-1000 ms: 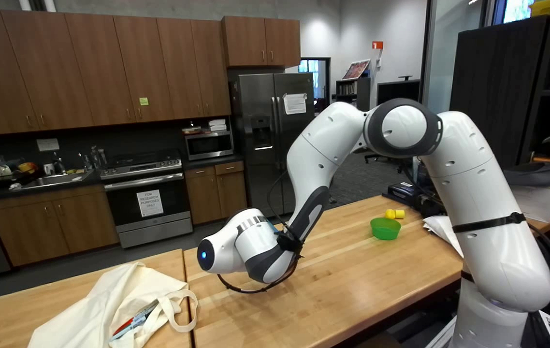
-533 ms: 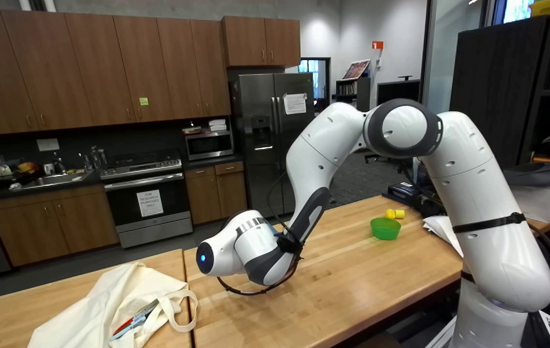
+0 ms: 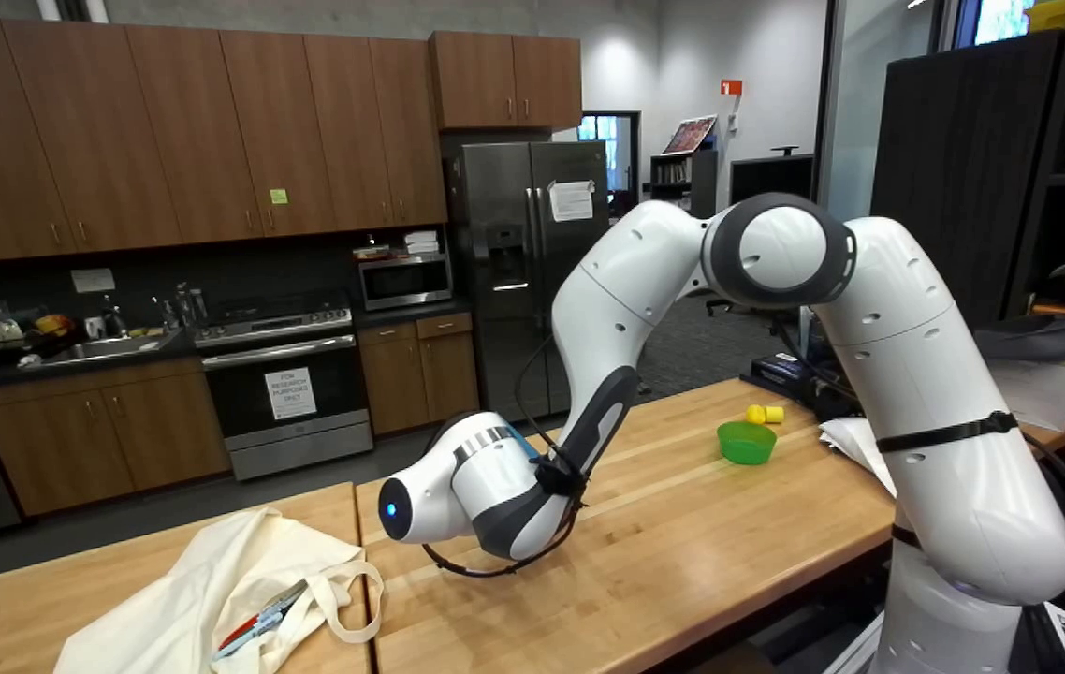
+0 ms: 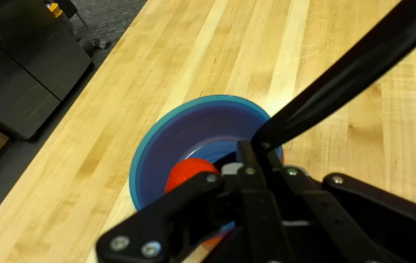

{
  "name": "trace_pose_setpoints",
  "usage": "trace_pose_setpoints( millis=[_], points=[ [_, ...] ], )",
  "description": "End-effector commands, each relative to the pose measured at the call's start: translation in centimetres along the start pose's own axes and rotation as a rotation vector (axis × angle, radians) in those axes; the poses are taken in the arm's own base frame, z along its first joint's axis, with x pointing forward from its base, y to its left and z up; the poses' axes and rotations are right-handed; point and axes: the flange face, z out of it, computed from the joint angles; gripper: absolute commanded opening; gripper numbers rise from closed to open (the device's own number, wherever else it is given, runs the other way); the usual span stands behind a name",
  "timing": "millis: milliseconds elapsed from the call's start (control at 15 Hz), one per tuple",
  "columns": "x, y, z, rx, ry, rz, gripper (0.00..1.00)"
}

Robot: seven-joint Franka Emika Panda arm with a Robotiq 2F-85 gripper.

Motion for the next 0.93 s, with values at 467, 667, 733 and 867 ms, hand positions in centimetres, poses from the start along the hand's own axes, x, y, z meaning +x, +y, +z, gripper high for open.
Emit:
trace_pose_setpoints(
  millis=[467, 667, 733, 867],
  points=[
    [1.32, -1.96, 0.11, 0.002, -0.039, -0.01, 0.02],
    [1.31, -2.08, 0.0, -0.002, -0.049, -0.01, 0.02],
    [1.28, -2.11, -0.03, -0.002, -0.051, -0.008, 0.02],
    [1.18, -2.16, -0.11, -0.005, -0.056, -0.006, 0.02]
  ],
)
